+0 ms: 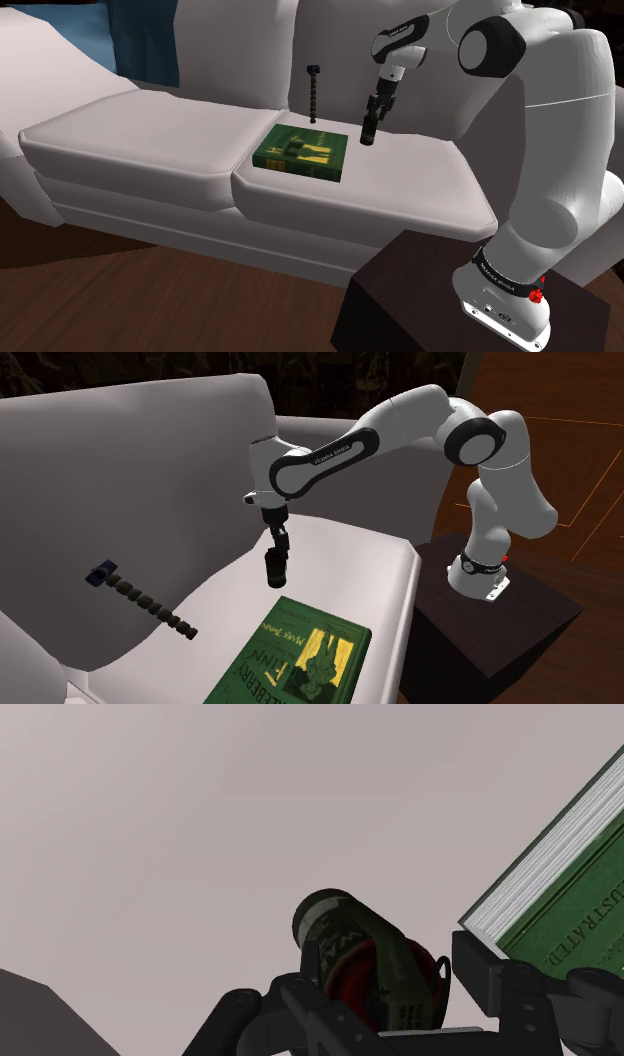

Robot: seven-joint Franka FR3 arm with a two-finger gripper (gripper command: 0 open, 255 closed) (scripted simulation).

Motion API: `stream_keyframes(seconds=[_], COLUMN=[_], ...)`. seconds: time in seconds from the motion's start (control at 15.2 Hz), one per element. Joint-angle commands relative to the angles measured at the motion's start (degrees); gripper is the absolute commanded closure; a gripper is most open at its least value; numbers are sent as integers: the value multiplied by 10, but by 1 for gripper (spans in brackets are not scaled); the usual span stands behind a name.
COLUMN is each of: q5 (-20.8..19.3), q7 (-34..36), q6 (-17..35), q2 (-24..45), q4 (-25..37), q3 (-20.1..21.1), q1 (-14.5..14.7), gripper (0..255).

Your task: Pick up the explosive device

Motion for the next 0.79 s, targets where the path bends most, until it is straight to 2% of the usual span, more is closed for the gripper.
stream_keyframes(seconds=[0.0, 0.73], q5=[0, -13], q7=[0, 15], q6=[2, -66], q2=[1, -26], q4=[-4, 41], q3=[0, -6], q1=[0, 0], gripper=[255, 255])
